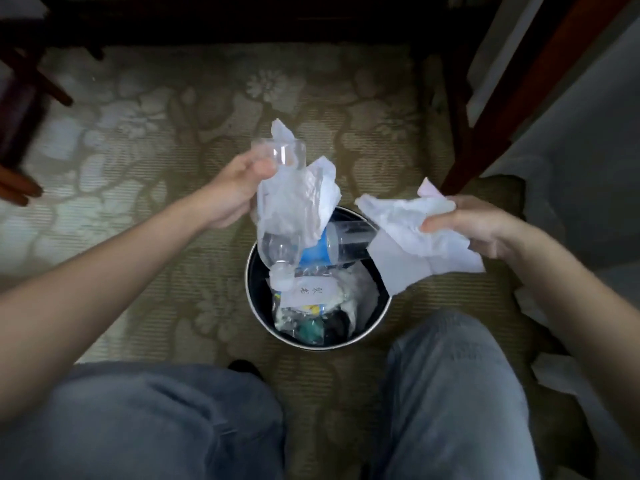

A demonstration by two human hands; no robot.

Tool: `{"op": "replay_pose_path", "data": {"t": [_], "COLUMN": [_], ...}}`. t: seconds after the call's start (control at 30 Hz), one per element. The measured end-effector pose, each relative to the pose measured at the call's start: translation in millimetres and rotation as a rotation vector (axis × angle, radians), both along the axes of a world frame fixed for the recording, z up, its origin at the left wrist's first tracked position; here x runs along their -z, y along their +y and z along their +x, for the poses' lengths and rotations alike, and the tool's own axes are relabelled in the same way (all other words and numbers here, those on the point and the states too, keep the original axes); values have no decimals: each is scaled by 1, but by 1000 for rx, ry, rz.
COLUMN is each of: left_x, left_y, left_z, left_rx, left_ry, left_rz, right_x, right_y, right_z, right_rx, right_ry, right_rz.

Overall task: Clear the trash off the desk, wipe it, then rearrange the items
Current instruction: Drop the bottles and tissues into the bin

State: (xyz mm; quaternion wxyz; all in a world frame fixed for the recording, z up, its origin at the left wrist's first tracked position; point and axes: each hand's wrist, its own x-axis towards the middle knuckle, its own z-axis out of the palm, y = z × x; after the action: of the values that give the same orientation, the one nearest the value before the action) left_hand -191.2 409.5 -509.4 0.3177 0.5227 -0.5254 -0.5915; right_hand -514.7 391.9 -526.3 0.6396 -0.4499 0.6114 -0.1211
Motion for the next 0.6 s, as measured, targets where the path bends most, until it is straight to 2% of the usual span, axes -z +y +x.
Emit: {"op": "replay_pose_path", "data": {"t": [0.13,0.23,0.4,0.53,0.6], "left_x": [14,25,35,54,61], "left_y": [15,28,40,60,68], "left_z": [-15,-22,-54,-79,-77], "left_rx": [-43,-83,-141,-80,-54], "left_ry": [-22,-77,46,-247,-333], "left_rz": [56,99,241,239,284], "right_x": [-13,-27,-56,-68,-69], "right_y": [4,3,7,13,16], "right_z": [-2,1,-5,3,17], "right_rx": [416,546,446,209,105], "right_ry": [-98,-79,6,113,148], "right_rz": [-105,-215,-447,-684,-782]}}
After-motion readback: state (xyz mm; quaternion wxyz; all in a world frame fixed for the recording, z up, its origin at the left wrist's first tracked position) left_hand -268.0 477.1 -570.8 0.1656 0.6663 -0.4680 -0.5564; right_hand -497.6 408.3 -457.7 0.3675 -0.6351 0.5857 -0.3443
